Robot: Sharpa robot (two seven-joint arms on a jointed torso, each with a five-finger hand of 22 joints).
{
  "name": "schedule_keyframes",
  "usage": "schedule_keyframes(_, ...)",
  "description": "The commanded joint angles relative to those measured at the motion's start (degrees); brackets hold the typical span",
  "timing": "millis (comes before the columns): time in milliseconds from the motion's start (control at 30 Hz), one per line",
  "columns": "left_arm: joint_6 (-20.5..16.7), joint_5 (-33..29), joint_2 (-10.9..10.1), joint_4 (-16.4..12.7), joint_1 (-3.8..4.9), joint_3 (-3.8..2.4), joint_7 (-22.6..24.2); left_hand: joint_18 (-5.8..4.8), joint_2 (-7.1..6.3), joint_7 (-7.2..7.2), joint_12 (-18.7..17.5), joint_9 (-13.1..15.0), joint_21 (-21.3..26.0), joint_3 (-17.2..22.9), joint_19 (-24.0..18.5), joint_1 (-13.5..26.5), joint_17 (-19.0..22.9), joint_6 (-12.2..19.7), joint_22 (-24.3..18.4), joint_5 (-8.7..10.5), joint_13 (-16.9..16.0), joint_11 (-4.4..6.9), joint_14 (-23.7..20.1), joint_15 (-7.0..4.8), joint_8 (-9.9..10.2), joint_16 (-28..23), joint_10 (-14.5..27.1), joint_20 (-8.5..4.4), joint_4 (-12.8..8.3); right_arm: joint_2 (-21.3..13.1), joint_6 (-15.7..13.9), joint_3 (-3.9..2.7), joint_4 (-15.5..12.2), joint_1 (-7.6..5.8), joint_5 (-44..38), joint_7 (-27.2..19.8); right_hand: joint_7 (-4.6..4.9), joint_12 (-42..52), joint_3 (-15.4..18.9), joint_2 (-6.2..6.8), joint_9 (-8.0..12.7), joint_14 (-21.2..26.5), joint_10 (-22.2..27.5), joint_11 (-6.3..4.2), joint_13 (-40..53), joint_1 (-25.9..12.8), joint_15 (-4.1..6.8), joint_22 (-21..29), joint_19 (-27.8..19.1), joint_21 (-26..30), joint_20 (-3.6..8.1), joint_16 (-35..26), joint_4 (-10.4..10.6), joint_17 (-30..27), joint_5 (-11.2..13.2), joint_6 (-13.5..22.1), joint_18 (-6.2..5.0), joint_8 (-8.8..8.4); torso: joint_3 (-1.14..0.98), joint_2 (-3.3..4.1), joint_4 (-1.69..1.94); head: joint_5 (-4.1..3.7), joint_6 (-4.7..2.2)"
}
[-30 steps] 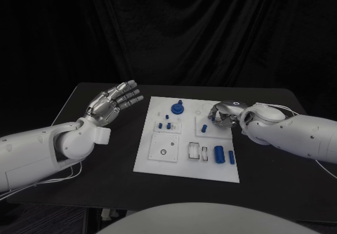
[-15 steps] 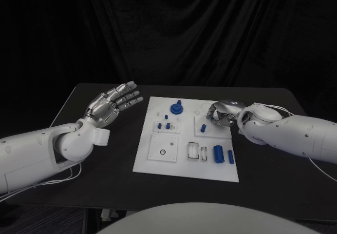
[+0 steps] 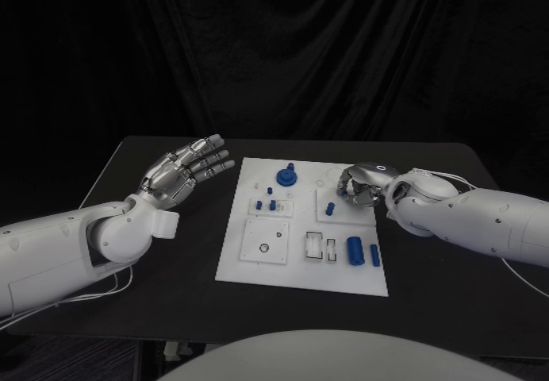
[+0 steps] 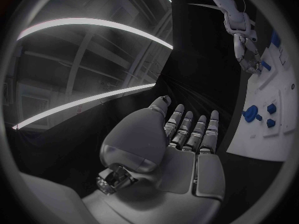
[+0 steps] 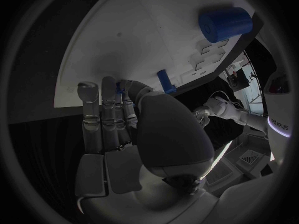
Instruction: Assemble the parts on the task board
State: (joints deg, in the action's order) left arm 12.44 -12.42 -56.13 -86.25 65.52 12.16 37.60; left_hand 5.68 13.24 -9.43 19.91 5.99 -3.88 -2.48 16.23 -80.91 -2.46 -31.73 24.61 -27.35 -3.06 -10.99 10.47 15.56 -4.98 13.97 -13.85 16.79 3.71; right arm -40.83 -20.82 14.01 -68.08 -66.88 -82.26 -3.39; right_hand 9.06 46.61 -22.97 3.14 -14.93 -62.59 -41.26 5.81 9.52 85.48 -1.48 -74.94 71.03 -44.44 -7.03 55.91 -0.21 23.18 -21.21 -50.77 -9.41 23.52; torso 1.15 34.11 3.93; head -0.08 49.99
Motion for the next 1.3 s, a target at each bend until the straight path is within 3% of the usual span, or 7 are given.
schedule_keyframes(33, 1.12, 0.11, 0.16, 0.03, -0.12, -0.05, -0.33, -0.66, 0.06, 0.10, -0.01, -0.11, -0.19, 0.36, 0.57, 0.59, -0.10, 0.51, -0.08, -0.34, 0.03, 0.13, 0.36, 0.21, -0.19, 0.28, 0.19, -0.02, -0.10, -0.26, -3.18, -0.05, -0.30, 0.12, 0.21, 0.39, 0.09, 1.32, 0.05, -0.09, -0.80, 0.00, -0.40, -0.10, 1.21, -0.52, 0.35, -3.79, -0.40, 0.32, 0.13, -0.36, -0.59, -0.07, 0.21, 0.58, 0.78, 0.47, 0.03, -0.03, 0.11, -0.27, 0.01)
schedule_keyframes(433, 1.24, 0.11, 0.32, 0.27, -0.19, -0.05, -1.31, -0.93, 0.01, 0.01, -0.21, -0.14, -0.22, 0.92, 0.79, 0.85, -0.13, 0.56, -0.16, -0.35, 0.06, 0.31, 0.52, 0.50, -0.25, 0.59, 0.57, -0.01, -0.39, -1.37, -7.03, -0.69, -1.60, -0.23, 0.22, 0.16, 0.14, 2.85, 0.04, -0.19, -2.05, 0.17, -0.73, -0.25, 2.36, -0.70, 0.43, -3.61, -0.92, 0.78, 0.20, -0.72, -1.08, -0.17, 0.74, 0.99, 0.68, 1.02, 0.04, -0.02, 0.10, -0.45, 0.01)
schedule_keyframes(733, 1.24, 0.11, 0.63, 0.56, -0.20, -0.05, -1.78, -1.08, -0.06, -0.10, -0.23, -0.09, -0.25, 1.28, 0.95, 0.96, -0.16, 0.30, -0.18, -0.36, 0.05, 0.39, 0.66, 0.63, -0.37, 0.82, 0.71, -0.02, -0.63, -3.54, -7.34, -0.85, -5.58, -2.48, 0.22, 1.40, 0.13, 3.15, 0.13, -0.06, -2.37, 0.23, -0.91, -0.29, 2.61, -0.86, 0.44, -3.54, -1.11, 1.03, 0.21, -0.85, -1.14, -0.21, 0.97, 1.05, 0.63, 1.15, 0.07, -0.06, 0.13, -0.22, 0.01)
schedule_keyframes(1000, 1.27, 0.11, 0.93, 0.72, -0.24, -0.05, -1.99, -1.14, -0.08, -0.15, -0.23, -0.09, -0.26, 1.45, 1.00, 1.02, -0.16, 0.28, -0.21, -0.37, 0.05, 0.42, 0.68, 0.67, -0.41, 0.88, 0.76, -0.02, -0.74, -6.01, -6.91, -0.86, -10.54, -4.23, 0.22, 2.80, 0.08, 3.41, 0.19, -0.03, -2.69, 0.32, -1.06, -0.36, 2.83, -1.02, 0.46, -3.36, -1.47, 1.66, 0.21, -1.00, -1.11, -0.25, 1.36, 1.06, 0.52, 1.30, 0.11, -0.01, 0.16, 0.05, 0.01)
schedule_keyframes(1133, 1.22, 0.11, 1.03, 0.77, -0.26, -0.05, -2.01, -1.17, -0.08, -0.17, -0.19, -0.08, -0.27, 1.55, 1.03, 1.04, -0.17, 0.22, -0.24, -0.38, 0.04, 0.41, 0.72, 0.70, -0.44, 0.95, 0.75, -0.02, -0.80, -7.49, -6.24, -0.82, -14.98, -4.54, 0.22, 3.22, 0.07, 3.50, 0.19, 0.05, -2.79, 0.43, -1.11, -0.38, 2.93, -1.04, 0.47, -3.21, -1.76, 2.22, 0.22, -1.12, -1.16, -0.29, 1.48, 1.24, 0.42, 1.26, 0.18, -0.02, 0.17, 0.42, 0.01)
schedule_keyframes(1300, 1.20, 0.11, 1.10, 0.86, -0.28, -0.05, -2.06, -1.20, -0.07, -0.19, -0.13, -0.08, -0.28, 1.64, 1.11, 1.07, -0.18, 0.18, -0.18, -0.38, 0.03, 0.40, 0.75, 0.71, -0.46, 1.00, 0.72, -0.03, -0.84, -8.18, -4.56, -0.58, -20.50, -4.56, 0.22, 3.18, 0.07, 3.70, 0.21, 0.10, -2.95, 0.40, -1.29, -0.42, 3.08, -1.11, 0.49, -3.25, -1.70, 2.02, 0.23, -1.18, -1.16, -0.31, 1.73, 1.43, 0.45, 1.23, 0.07, -0.04, 0.21, 1.15, 0.01)
